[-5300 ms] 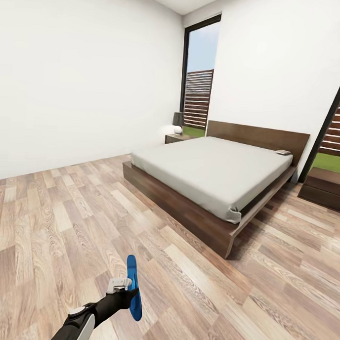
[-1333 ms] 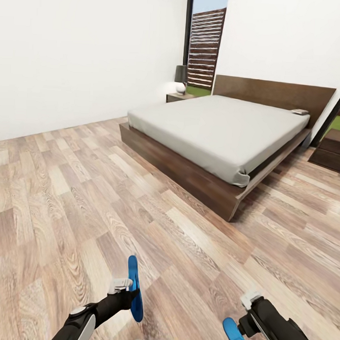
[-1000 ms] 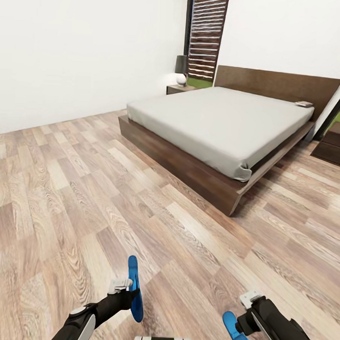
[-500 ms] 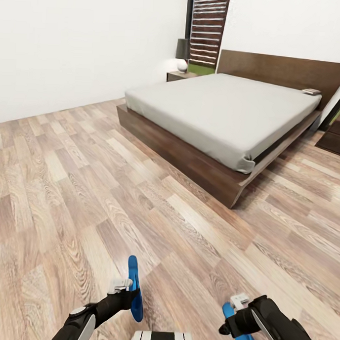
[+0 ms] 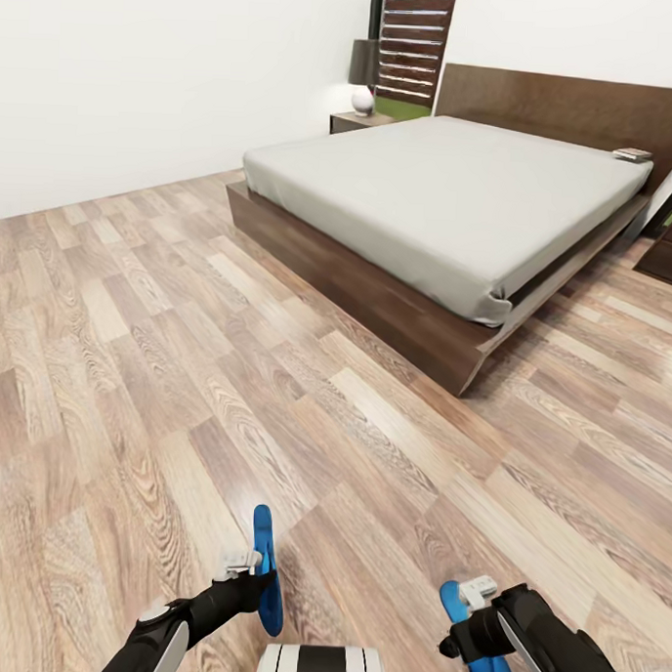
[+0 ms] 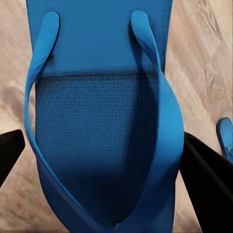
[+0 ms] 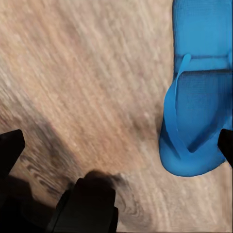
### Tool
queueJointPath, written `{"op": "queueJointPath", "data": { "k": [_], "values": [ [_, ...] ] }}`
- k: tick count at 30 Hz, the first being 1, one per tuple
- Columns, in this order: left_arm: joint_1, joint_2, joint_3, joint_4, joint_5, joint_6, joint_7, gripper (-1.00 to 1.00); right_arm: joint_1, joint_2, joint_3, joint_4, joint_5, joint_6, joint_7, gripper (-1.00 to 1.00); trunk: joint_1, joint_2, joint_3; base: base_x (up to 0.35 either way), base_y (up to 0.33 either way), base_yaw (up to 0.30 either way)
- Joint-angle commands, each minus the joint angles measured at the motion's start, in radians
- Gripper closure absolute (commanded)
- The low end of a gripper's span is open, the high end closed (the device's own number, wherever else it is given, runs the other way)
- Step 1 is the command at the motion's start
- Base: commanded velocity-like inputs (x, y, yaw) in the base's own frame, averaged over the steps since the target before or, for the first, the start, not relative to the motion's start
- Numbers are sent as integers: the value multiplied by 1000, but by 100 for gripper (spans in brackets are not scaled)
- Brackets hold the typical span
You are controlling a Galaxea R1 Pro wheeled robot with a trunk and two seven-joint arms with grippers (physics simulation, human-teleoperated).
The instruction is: In the bedroom, move the book from the bed onto either nightstand, and place the two sandals side by side next to the bed.
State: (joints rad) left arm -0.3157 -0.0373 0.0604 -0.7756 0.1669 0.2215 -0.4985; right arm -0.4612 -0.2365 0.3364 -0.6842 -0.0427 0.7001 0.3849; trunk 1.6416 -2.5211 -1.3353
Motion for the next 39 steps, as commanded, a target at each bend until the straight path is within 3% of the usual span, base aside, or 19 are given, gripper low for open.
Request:
{"op": "queueJointPath", "data": {
  "k": [1,6,12,15,18,22,23,24,27,31,34,39],
  "values": [
    [0,-1,4,-1,9,10,-6,100,-1,-1,5,-1,-5,-4,-76,-100,0,-1,-5,0,0,0],
    [0,-1,5,-1,10,11,-6,100,-1,-1,6,-1,-5,-9,-131,-100,2,-2,-24,0,0,0],
    [0,2,9,-10,12,13,-14,100,-1,-1,7,-1,-5,-10,-144,-100,5,-3,-47,0,0,0],
    [0,11,13,-77,21,31,-83,100,-1,-1,7,-1,-6,-10,-145,-100,7,-4,-59,0,0,0],
    [0,41,18,-209,64,126,-170,100,-1,-1,9,-1,-5,-10,-146,-100,8,-5,-70,0,0,0],
    [0,78,59,-353,147,252,-206,100,-1,0,10,-1,-5,-10,-147,-100,10,-5,-86,0,0,0],
    [0,90,89,-396,180,285,-213,100,-1,0,10,-1,-5,-10,-147,-100,10,-6,-90,0,0,0],
    [4,116,155,-441,225,321,-221,100,-1,0,10,-1,-5,-10,-146,-100,11,-6,-94,0,0,0],
    [6,141,188,-456,244,335,-224,100,-1,0,9,-1,-5,-9,-146,-100,12,-7,-105,0,0,0],
    [9,157,206,-460,253,343,-231,100,-1,-1,7,-1,-5,-9,-146,-100,14,-8,-121,0,0,0],
    [10,160,208,-460,252,345,-325,100,0,-2,5,-2,-6,-9,-146,-100,15,-8,-132,0,0,0],
    [10,160,209,-459,227,345,-412,100,0,-3,2,-4,-6,-10,-146,-100,17,-9,-152,0,0,0]
  ]
}}
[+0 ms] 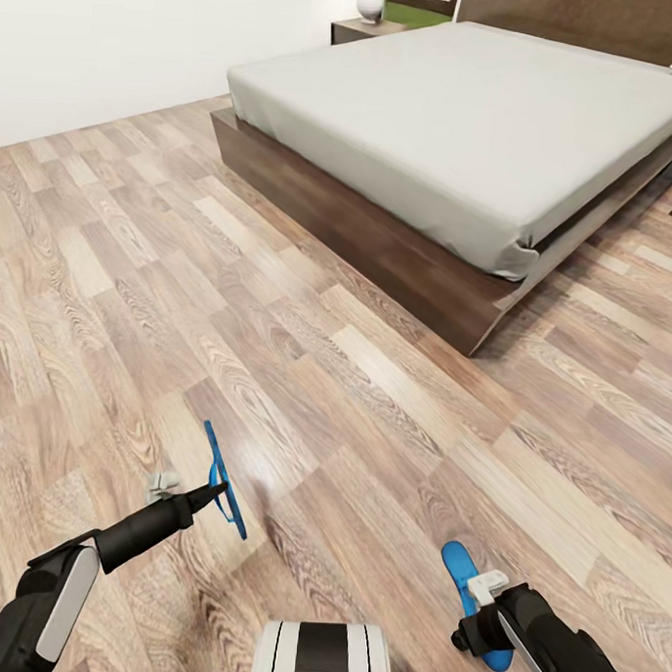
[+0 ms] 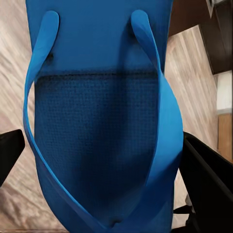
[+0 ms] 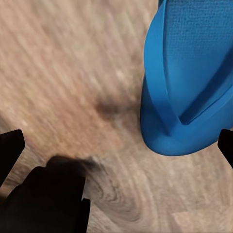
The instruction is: In the bedroom, move the book from the bed onto either nightstand, and place the two sandals side by side next to the bed.
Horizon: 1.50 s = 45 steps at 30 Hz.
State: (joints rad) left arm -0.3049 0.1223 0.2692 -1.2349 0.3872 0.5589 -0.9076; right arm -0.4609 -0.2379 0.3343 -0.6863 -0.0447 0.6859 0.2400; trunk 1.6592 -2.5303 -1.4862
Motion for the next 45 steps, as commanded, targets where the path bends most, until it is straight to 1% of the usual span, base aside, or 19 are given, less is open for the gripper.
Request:
{"op": "queueJointPath", "data": {
  "k": [1,6,12,23,26,31,35,45],
  "values": [
    [0,-1,1,0,4,8,-5,100,0,-1,4,-2,-4,4,-1,-100,0,0,-1,0,0,0],
    [0,-4,1,17,-8,3,-13,100,0,-1,3,-2,-4,4,-1,-100,0,0,-1,0,0,0],
    [0,-4,1,34,-11,1,-14,100,-1,-3,2,-6,-4,5,0,-100,0,0,-1,0,0,0],
    [0,-4,1,35,-11,1,-13,100,-1,-5,0,-25,-4,5,0,-100,0,0,-1,0,0,0],
    [0,-4,1,35,-11,1,-14,100,-1,-11,0,-39,-4,6,2,-100,0,0,-1,0,0,0],
    [0,-5,0,35,-11,1,-14,100,-1,-34,0,-49,-4,6,6,-100,0,0,-1,0,0,0],
    [0,-5,1,35,-11,1,-13,100,-1,-38,-1,-51,-4,6,5,-100,0,0,-1,36,-11,0],
    [0,-5,1,36,-11,1,-14,100,-1,-38,0,-51,-4,6,3,-100,0,0,-1,34,-17,0]
  ]
}}
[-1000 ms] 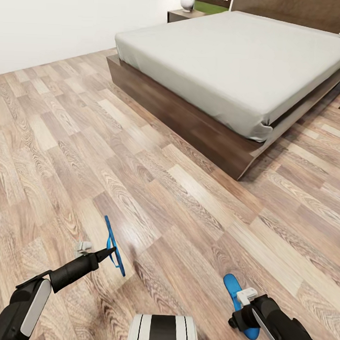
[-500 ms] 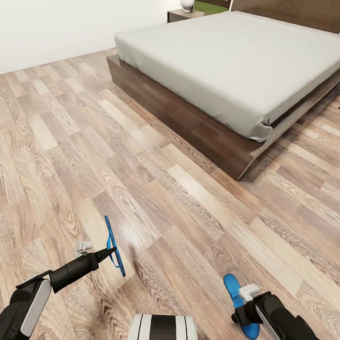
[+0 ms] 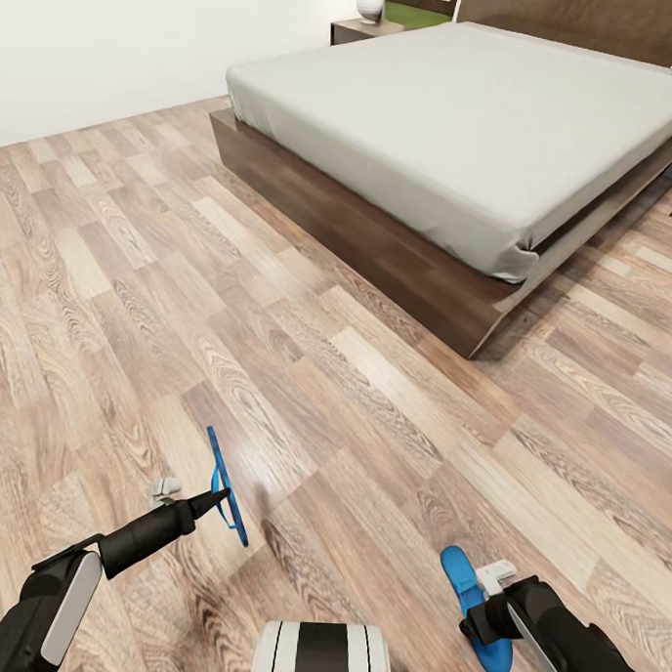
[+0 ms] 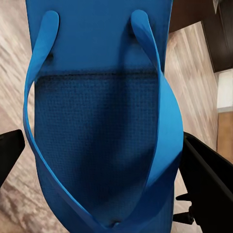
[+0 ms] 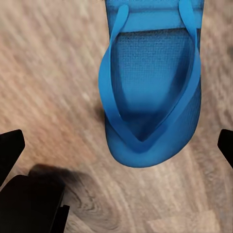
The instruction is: In the bedroom, move the book from the bed onto either nightstand, and place the two sandals side by side next to the bed.
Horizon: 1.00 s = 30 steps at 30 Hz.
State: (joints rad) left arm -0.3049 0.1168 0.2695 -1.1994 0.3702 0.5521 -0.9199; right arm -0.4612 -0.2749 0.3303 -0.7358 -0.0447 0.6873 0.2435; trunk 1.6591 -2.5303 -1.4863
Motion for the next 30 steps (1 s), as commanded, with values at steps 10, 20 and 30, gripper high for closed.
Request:
{"op": "queueJointPath", "data": {
  "k": [10,20,30],
  "values": [
    [0,1,0,0,6,8,-2,100,-1,-1,4,-2,-4,4,-1,-100,0,0,-1,64,-34,0],
    [0,1,0,0,6,8,-2,100,0,-1,4,-1,-4,4,-1,-100,0,0,-1,43,-31,0],
    [0,1,0,0,6,8,-1,100,-1,0,4,-1,-4,4,-1,-100,0,0,-1,0,0,0]
  ]
}}
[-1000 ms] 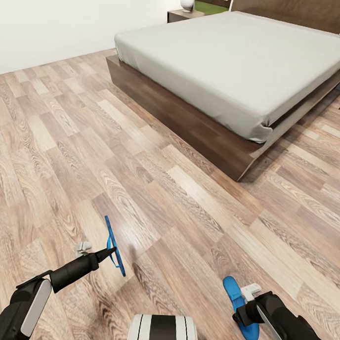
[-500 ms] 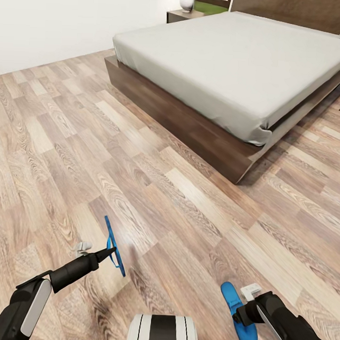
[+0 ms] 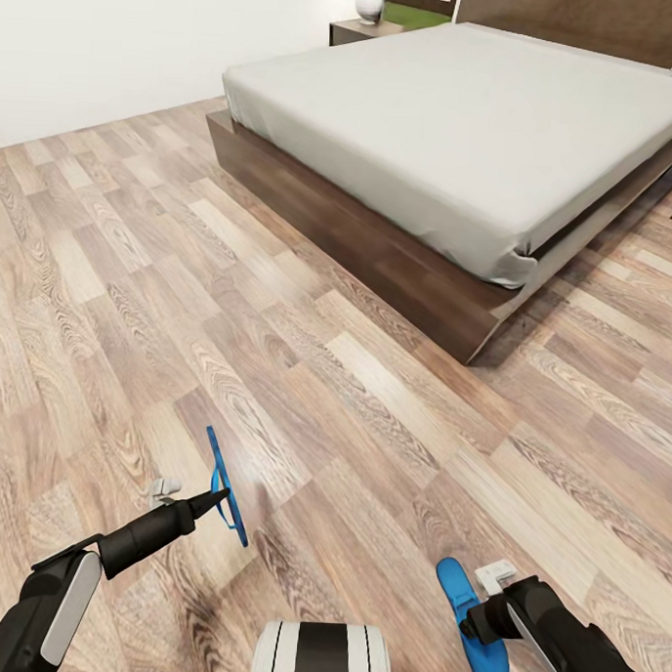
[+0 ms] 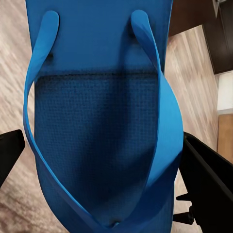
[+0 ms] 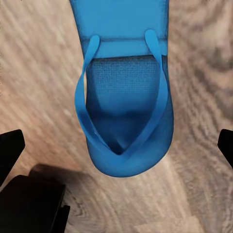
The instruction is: In the bedroom, move the book from the bed onto either nightstand, and place the two sandals side by side next to the bed.
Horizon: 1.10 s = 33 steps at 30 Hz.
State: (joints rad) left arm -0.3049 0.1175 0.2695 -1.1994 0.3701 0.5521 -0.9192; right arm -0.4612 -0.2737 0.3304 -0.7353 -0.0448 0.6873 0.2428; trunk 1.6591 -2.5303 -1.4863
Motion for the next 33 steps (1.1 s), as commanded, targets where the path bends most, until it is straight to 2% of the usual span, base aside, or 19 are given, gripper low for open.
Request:
{"op": "queueJointPath", "data": {
  "k": [1,7,11,14,33],
  "values": [
    [0,0,0,0,6,8,-2,100,-1,-1,4,-1,-4,5,-2,-100,0,0,-1,0,0,0],
    [0,-3,-1,1,6,8,4,100,-1,2,1,2,-3,-8,-5,-100,0,0,-1,0,0,0],
    [0,-13,0,1,6,8,5,100,-1,2,-3,2,-3,-115,-8,-100,0,0,-1,0,0,0],
    [0,-15,0,1,6,8,5,100,0,2,-4,2,-2,-147,-10,-100,0,0,-1,0,0,0],
    [0,-16,0,3,4,7,6,100,-1,6,-4,10,-7,-168,-8,-100,0,0,-1,0,0,0]
  ]
}}
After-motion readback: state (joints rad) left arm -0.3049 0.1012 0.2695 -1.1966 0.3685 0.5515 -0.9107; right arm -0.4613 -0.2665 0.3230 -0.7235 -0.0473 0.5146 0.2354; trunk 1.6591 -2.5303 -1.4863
